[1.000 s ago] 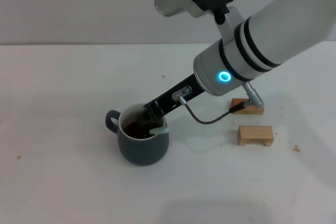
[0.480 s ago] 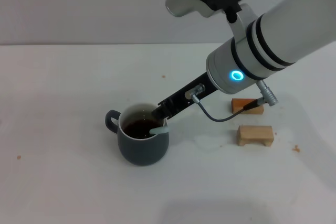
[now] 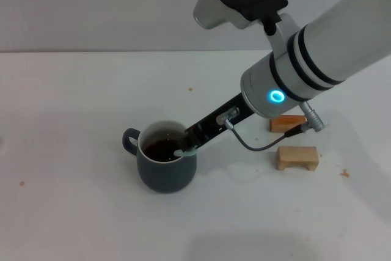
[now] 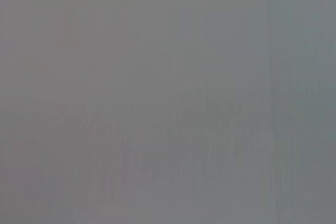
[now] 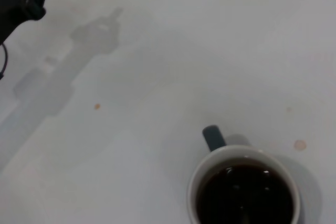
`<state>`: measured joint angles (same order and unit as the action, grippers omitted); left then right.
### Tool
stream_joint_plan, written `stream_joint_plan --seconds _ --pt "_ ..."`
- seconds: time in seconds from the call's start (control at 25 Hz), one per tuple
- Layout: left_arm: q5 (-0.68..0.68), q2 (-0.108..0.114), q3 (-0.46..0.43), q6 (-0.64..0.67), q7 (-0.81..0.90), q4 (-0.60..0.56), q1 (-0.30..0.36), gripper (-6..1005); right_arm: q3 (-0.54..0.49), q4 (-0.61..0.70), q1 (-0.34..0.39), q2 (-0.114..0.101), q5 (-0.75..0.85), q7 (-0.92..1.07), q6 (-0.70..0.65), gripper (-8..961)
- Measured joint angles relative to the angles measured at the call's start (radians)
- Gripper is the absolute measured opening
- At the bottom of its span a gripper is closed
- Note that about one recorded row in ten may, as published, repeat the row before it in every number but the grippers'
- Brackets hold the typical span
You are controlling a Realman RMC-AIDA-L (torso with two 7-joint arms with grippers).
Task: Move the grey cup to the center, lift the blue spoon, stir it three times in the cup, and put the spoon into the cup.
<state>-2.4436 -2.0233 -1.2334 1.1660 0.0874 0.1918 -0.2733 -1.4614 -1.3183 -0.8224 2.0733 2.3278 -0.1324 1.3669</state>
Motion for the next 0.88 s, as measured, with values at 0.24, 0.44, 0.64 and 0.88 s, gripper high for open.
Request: stream_joint_plan --seconds 0.24,0.44,0.64,0.88 --pt "0.0 0.0 0.0 0.002 0.0 0.0 0.0 1 0.012 -0.004 0.009 0.001 -0.021 0.0 0.0 228" --pt "0.0 -0.002 0.0 0.003 0.0 0.0 0.002 1 0.019 -0.008 0.015 0.002 -0.033 0.003 0.0 228" --pt "0.0 -0.002 0.0 0.004 0.0 0.0 0.003 1 0.02 -0.014 0.018 0.001 -0.034 0.004 0.002 228" --pt "0.0 -0.002 0.0 0.004 0.0 0.0 0.004 0 0.02 -0.019 0.019 0.001 -0.031 0.008 0.006 228"
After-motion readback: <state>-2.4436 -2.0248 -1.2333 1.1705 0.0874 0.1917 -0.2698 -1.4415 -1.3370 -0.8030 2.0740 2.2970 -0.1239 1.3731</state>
